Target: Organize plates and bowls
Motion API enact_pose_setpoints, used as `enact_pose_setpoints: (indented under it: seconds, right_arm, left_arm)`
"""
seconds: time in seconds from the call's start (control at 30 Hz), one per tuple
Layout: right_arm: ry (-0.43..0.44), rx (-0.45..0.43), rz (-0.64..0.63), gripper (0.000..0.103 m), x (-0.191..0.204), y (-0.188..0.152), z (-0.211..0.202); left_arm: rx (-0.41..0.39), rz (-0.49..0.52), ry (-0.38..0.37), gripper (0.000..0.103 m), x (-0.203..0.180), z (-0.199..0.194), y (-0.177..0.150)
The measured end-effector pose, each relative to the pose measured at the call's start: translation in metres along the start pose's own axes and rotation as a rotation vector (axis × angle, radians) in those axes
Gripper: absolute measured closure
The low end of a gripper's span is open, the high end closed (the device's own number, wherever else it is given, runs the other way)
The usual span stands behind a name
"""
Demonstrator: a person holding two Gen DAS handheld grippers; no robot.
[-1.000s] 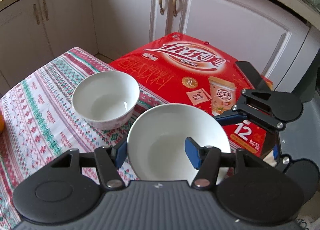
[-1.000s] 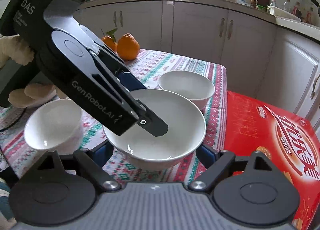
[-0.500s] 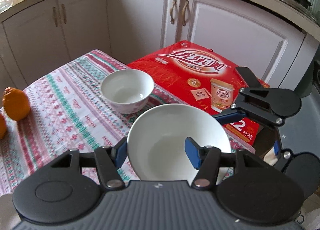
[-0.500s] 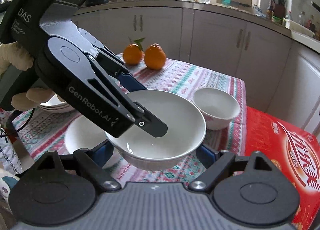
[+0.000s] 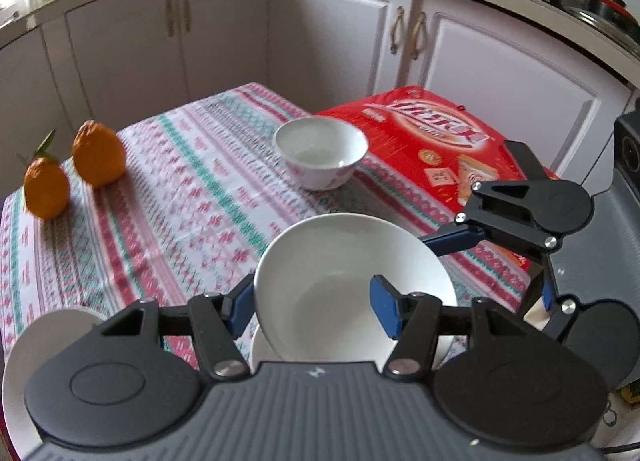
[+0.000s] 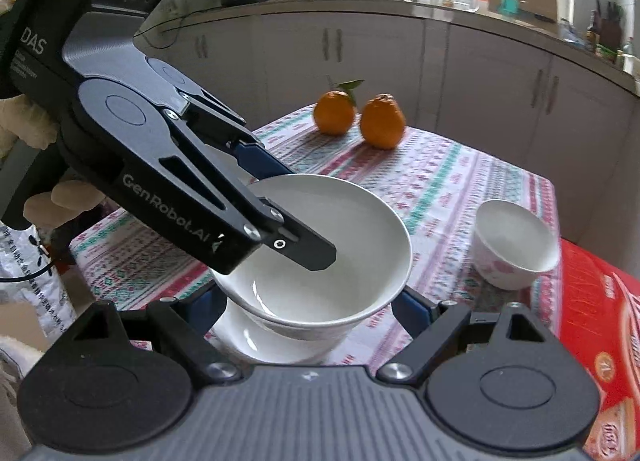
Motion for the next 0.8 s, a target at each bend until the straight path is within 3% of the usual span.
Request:
enact_pose_setpoints:
  seconds: [0.8]
  right_arm:
    - [0.012,0.062,-0.005,0.011,0.009,-0.024,0.021]
  left_arm:
    - [0.043,-0.055,0.022,0.044,0.012,0.014,-0.034]
Point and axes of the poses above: each gripper's, at about its wrist camera, not at the fingertips, and z roughly the way its jaws point, x to its left, y to its top, the point moved 8 cm from there along z, roughly the way its jaws point, and after that the axes turned 15 degrees about -x, right-handed, at the moved point
